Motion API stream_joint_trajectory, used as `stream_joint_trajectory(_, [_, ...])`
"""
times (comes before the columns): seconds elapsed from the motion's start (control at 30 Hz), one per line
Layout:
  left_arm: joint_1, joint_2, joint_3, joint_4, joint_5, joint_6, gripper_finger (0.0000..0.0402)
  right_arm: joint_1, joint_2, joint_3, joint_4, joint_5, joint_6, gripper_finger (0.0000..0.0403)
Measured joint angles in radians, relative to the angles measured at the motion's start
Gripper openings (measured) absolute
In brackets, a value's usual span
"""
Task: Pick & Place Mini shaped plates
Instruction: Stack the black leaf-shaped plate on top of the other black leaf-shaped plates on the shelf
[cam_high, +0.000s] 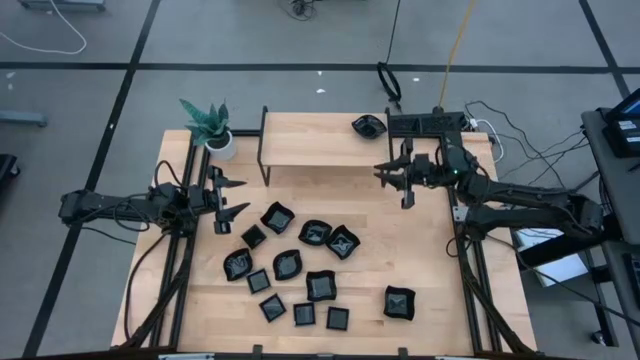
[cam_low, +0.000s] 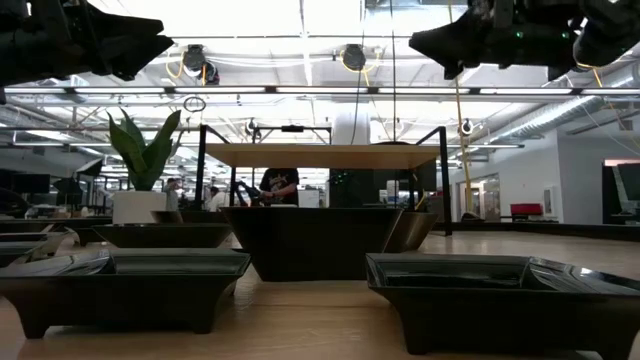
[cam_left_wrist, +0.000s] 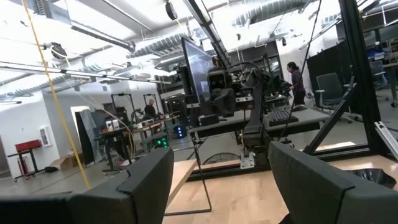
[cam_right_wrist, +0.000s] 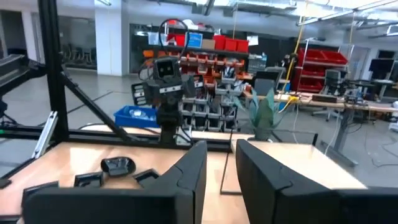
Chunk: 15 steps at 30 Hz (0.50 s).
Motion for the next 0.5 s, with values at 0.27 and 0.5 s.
stream_joint_trajectory(0.27, [0.0, 0.0, 0.0, 0.0, 0.0, 0.0, 0.0267, 0.0, -0.016, -0.047, -0.069, -0.002, -0.043, 0.0073])
stream_joint_trajectory(0.5, [0.0, 0.0, 0.0, 0.0, 0.0, 0.0, 0.0267, 0.0, -0.098, -0.134, -0.071, -0.036, -0.049, 0.0073])
